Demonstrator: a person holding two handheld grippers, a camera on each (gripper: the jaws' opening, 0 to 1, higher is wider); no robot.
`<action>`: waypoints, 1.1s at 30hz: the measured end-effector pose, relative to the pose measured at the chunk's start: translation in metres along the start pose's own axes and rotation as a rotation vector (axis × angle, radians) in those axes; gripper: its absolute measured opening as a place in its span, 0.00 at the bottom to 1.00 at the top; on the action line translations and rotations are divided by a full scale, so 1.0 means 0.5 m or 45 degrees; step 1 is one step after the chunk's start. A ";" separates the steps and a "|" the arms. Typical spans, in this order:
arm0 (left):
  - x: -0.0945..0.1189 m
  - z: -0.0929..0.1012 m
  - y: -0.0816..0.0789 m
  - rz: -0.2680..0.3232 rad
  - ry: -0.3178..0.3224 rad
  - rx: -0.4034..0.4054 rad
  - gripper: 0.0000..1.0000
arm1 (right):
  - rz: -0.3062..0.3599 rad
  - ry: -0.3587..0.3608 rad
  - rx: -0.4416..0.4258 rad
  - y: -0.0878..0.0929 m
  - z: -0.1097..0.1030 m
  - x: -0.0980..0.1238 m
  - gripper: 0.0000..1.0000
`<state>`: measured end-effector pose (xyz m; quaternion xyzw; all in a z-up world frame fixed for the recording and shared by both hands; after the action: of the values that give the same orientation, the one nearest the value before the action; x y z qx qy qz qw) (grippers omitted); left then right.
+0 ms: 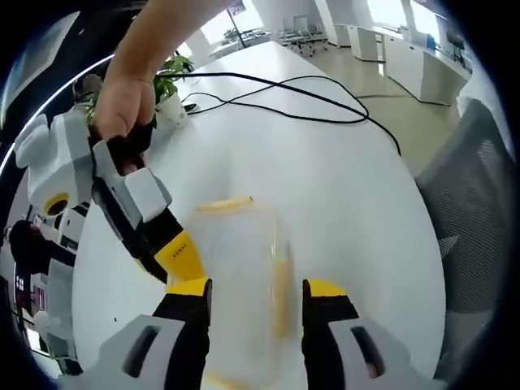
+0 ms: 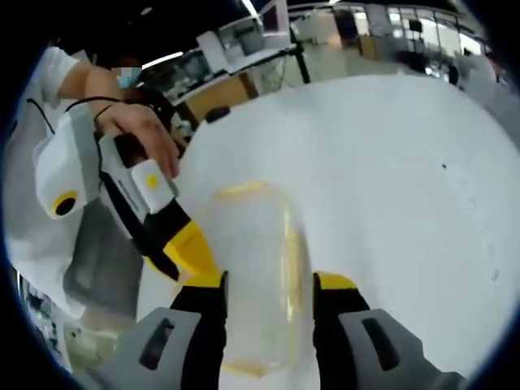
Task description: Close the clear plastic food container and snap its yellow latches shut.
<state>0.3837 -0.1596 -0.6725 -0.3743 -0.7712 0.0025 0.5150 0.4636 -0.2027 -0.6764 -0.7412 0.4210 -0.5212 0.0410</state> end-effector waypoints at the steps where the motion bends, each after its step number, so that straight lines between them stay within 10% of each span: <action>1: 0.003 -0.001 0.000 0.001 -0.003 0.005 0.39 | 0.003 0.009 0.001 -0.002 -0.003 0.006 0.39; 7: 0.026 -0.015 0.009 -0.010 -0.071 0.076 0.48 | 0.023 0.029 -0.033 -0.006 -0.027 0.027 0.54; 27: 0.111 -0.022 0.046 -0.001 -0.204 0.305 0.46 | 0.084 0.193 -0.005 0.015 -0.109 0.093 0.52; 33: 0.128 -0.019 0.063 0.015 -0.260 0.411 0.46 | 0.219 0.324 -0.008 0.025 -0.122 0.108 0.53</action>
<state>0.3972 -0.1035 -0.6295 -0.2893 -0.8067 0.1671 0.4874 0.4124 -0.2238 -0.6149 -0.6305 0.4864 -0.6042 0.0294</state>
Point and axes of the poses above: the point that each gripper's makers call its tool centre point, and the gripper's own axes: x roughly backward along the fingers, z roughly to its right, y roughly out of its underside, the point moved 4 cm from there along x, roughly backward along the fingers, and after that the axes turned 14 degrees about -x, right-handed, at the moved point
